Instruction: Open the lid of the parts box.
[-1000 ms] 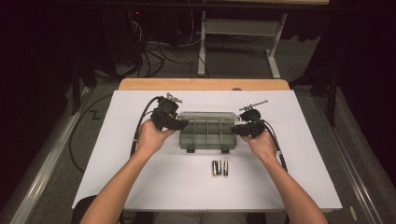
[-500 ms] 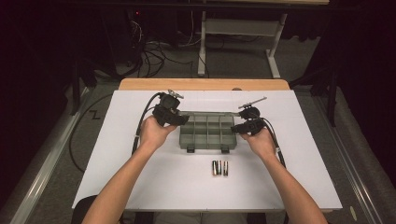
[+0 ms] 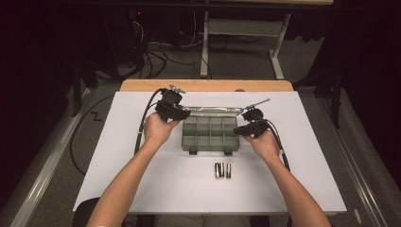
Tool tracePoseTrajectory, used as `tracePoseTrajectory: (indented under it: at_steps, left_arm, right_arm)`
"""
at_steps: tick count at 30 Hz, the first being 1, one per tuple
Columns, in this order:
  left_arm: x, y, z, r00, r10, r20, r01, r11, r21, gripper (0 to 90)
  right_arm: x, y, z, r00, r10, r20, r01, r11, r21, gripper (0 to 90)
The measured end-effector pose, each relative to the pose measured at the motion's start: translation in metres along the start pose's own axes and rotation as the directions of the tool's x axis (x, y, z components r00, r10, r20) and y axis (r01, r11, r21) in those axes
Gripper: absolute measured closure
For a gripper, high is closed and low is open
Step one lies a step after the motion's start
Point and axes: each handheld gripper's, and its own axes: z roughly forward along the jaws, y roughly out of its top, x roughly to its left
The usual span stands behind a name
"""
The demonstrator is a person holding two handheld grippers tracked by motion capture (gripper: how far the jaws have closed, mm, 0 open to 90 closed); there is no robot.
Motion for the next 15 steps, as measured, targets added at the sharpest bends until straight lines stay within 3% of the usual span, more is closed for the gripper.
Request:
tracePoseTrajectory:
  at_steps: [4,10,15]
  left_arm:
    - [0.004,0.0,0.008,1.0,0.001,-0.005,-0.001,1.0,0.008,62.9]
    - [0.016,-0.001,0.015,0.9975,-0.062,0.034,0.062,0.9981,0.005,66.8]
    - [0.019,0.0,0.02,0.9977,-0.063,0.024,0.064,0.998,-0.002,68.0]
  right_arm:
    - [0.0,0.0,0.0,0.9999,-0.013,0.003,0.013,1.0,0.0,74.0]
    - [0.0,0.001,0.0,0.9999,-0.017,-0.001,0.017,1.0,0.01,74.1]
    - [0.001,0.002,0.0,0.9997,-0.026,0.002,0.026,1.0,0.013,74.2]
